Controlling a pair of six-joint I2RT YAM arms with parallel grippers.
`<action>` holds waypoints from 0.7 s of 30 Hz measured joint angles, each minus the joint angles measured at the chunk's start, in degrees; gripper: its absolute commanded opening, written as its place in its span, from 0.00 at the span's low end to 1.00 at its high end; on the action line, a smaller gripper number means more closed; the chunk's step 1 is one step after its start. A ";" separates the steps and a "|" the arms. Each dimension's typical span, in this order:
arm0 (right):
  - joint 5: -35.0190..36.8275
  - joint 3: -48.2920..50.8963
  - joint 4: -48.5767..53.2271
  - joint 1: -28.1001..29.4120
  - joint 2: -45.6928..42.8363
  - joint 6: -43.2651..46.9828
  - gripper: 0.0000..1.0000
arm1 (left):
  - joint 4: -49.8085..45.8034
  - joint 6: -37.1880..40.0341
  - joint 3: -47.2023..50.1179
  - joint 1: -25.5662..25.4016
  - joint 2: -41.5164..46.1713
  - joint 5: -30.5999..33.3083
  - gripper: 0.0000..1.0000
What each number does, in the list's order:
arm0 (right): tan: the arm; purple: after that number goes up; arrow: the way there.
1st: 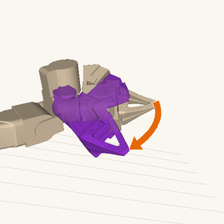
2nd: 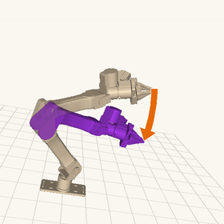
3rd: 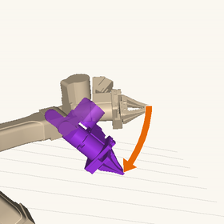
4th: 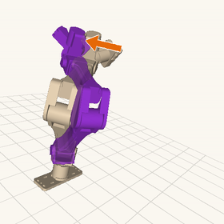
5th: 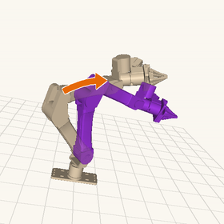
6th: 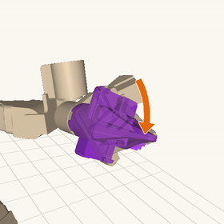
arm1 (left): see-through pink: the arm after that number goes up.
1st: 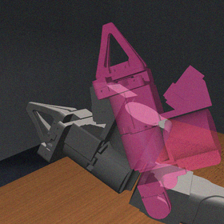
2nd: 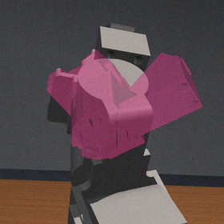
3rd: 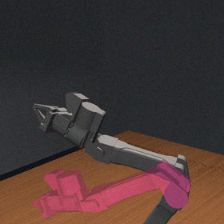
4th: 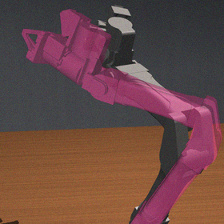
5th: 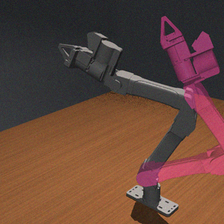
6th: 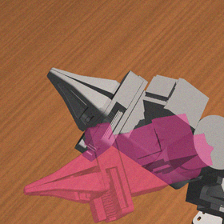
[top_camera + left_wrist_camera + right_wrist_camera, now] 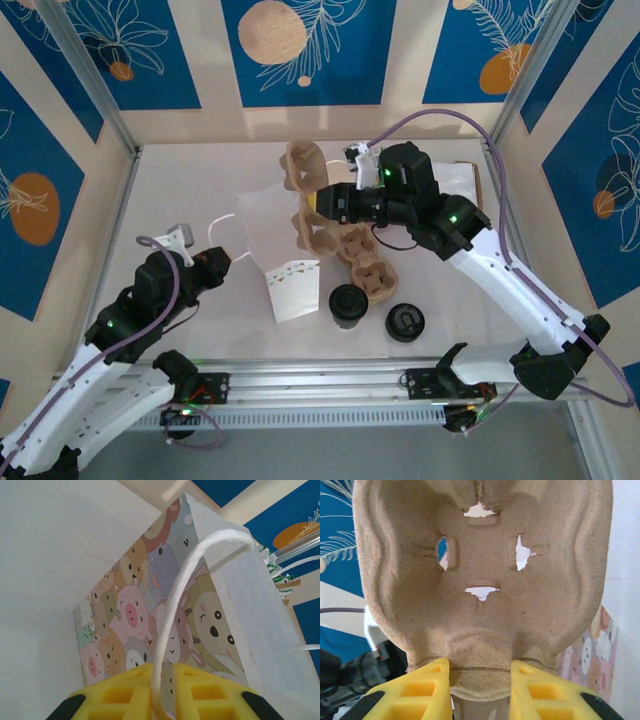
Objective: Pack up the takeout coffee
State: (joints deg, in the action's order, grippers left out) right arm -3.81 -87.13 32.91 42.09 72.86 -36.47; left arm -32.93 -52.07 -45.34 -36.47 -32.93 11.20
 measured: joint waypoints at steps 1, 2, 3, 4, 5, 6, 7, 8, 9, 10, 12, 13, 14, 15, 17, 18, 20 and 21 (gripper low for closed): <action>0.42 -0.90 0.13 0.61 0.02 0.26 0.28 | 0.02 -0.04 -0.17 0.00 -0.33 -0.39 0.17; 0.81 -1.75 0.37 1.25 0.09 0.48 0.28 | 0.07 -0.04 -0.33 0.00 -0.61 -0.70 0.18; 1.05 -2.45 0.59 1.75 0.15 0.68 0.28 | 0.13 -0.07 -0.44 0.00 -0.83 -0.83 0.18; 1.46 -3.37 1.03 2.36 0.39 0.96 0.28 | 0.17 -0.11 -0.55 0.00 -1.05 -1.18 0.18; 1.90 -4.33 1.29 2.99 0.70 1.27 0.28 | 0.26 -0.11 -0.59 0.00 -1.20 -1.46 0.18; 2.34 -5.16 1.55 3.61 1.01 1.55 0.28 | 0.35 -0.13 -0.61 0.00 -1.31 -1.79 0.18; 2.67 -6.19 1.86 4.33 1.42 1.79 0.28 | 0.37 -0.13 -0.68 0.00 -1.40 -2.03 0.18; 3.15 -6.95 1.92 4.96 1.75 2.03 0.28 | 0.39 -0.13 -0.72 0.00 -1.44 -2.25 0.18; 3.48 -7.58 2.08 5.62 2.01 2.23 0.28 | 0.37 -0.13 -0.79 0.00 -1.44 -2.32 0.18; 3.78 -8.20 2.27 6.27 2.29 2.45 0.28 | 0.37 -0.13 -0.87 0.00 -1.42 -2.45 0.18; 4.55 -9.75 2.64 7.74 2.99 2.91 0.28 | 0.42 -0.15 -1.03 0.00 -1.42 -2.64 0.19; 4.98 -10.60 2.67 8.55 3.45 3.15 0.28 | 0.39 -0.15 -1.05 0.00 -1.42 -2.67 0.19; 5.49 -11.37 2.67 9.42 3.85 3.34 0.28 | 0.42 -0.15 -1.07 0.00 -1.42 -2.67 0.18; 6.27 -12.17 2.64 10.56 4.28 3.61 0.28 | 0.39 -0.17 -1.07 0.00 -1.42 -2.69 0.18; 8.20 -13.66 2.71 12.79 5.29 4.22 0.28 | 0.39 -0.20 -1.07 0.00 -1.42 -2.71 0.19; 9.40 -14.60 2.73 13.90 6.01 4.59 0.27 | 0.39 -0.22 -1.07 0.00 -1.42 -2.73 0.19; 12.70 -16.41 2.78 16.02 7.87 5.38 0.26 | 0.42 -0.39 -1.07 0.00 -1.42 -2.91 0.19; 14.58 -17.75 3.41 16.94 9.20 5.66 0.26 | 0.42 -0.39 -1.07 0.00 -1.42 -3.08 0.19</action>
State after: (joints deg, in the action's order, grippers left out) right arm 10.76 -104.88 36.32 59.02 82.06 -30.81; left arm -32.51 -52.47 -46.41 -36.47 -34.35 8.12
